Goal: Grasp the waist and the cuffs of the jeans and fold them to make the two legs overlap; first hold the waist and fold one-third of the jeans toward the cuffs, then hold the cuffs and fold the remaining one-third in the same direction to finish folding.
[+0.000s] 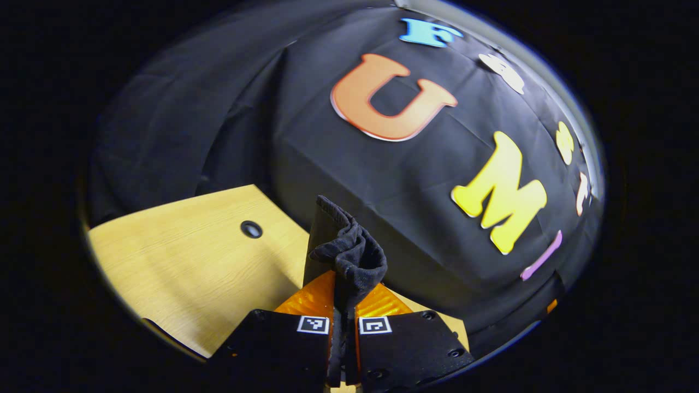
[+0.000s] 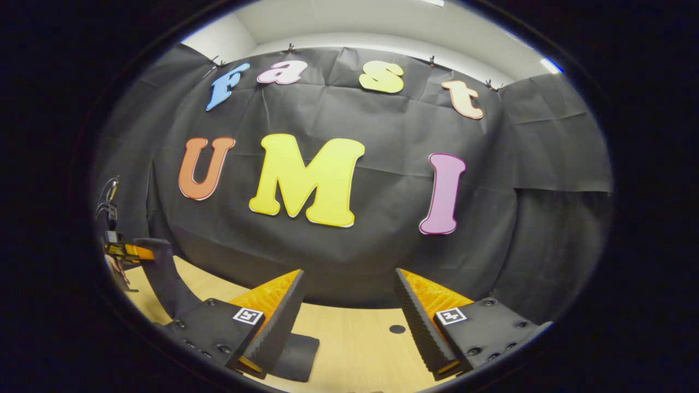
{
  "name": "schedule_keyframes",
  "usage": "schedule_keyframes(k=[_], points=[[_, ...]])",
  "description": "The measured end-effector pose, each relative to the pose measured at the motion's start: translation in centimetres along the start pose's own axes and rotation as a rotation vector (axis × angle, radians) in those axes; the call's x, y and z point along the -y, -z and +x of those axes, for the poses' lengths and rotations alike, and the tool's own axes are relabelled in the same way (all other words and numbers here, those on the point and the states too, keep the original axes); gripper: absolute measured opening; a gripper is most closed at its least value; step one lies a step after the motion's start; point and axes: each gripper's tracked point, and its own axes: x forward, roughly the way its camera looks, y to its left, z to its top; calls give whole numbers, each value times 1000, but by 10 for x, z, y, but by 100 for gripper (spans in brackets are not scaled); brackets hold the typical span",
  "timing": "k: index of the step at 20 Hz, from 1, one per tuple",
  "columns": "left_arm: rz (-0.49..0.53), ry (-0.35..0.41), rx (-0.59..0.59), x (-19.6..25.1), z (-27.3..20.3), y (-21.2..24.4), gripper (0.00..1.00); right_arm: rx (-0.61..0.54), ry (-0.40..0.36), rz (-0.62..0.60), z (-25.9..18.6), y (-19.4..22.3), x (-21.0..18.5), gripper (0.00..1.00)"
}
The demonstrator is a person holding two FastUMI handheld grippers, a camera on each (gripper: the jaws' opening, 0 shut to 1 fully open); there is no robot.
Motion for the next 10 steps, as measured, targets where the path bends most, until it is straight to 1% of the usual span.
schedule_keyframes(k=[4,6,7,10], points=[[157,97,-2,70,2,20,6,-6,3,-1,-5,3,18,99],[208,146,-28,98,0,41,6,-14,8,9,-9,4,28,99],[230,169,-42,119,-2,49,6,-13,13,18,-11,3,33,99],[319,219,-75,150,0,83,6,-9,30,35,-16,0,50,99]])
